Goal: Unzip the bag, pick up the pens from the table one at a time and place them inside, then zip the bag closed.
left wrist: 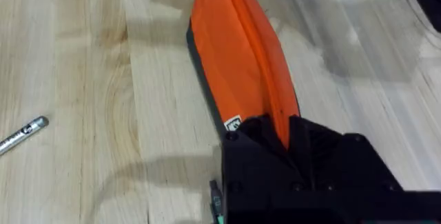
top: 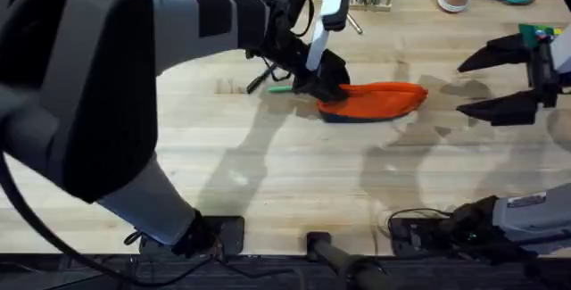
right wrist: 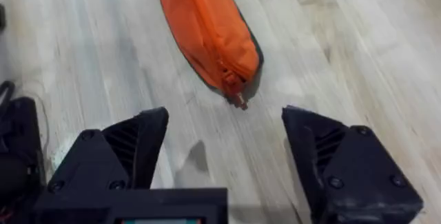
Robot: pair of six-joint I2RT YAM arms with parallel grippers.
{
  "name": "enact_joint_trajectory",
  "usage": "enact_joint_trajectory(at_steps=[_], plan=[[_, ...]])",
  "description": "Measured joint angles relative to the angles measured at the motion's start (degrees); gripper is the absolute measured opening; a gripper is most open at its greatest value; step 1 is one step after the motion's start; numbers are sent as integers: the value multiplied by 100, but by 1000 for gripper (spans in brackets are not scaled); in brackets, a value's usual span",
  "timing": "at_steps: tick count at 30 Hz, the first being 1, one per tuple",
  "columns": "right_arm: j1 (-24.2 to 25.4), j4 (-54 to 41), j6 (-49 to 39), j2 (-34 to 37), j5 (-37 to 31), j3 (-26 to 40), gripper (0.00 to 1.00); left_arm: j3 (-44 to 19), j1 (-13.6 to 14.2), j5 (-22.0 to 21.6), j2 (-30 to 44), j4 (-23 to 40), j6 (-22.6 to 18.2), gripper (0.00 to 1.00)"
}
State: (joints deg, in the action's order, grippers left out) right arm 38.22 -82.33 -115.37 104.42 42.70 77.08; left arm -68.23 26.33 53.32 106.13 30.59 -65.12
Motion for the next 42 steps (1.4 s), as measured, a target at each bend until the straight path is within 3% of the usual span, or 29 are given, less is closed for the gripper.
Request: enact_joint_trajectory(at_steps=[15,32,37,42], plan=[[-888,291,6,740,-600,2,996,0,0,-2,0,0,0,44],[-1029,414,6,1143,-695,9,991,0,0,0,0,2,0,44],[-1029,418,4,1142,-695,9,912,0,0,0,0,2,0,44],[-1029,420,4,1141,-695,11,698,0,0,0,0,2,0,44]])
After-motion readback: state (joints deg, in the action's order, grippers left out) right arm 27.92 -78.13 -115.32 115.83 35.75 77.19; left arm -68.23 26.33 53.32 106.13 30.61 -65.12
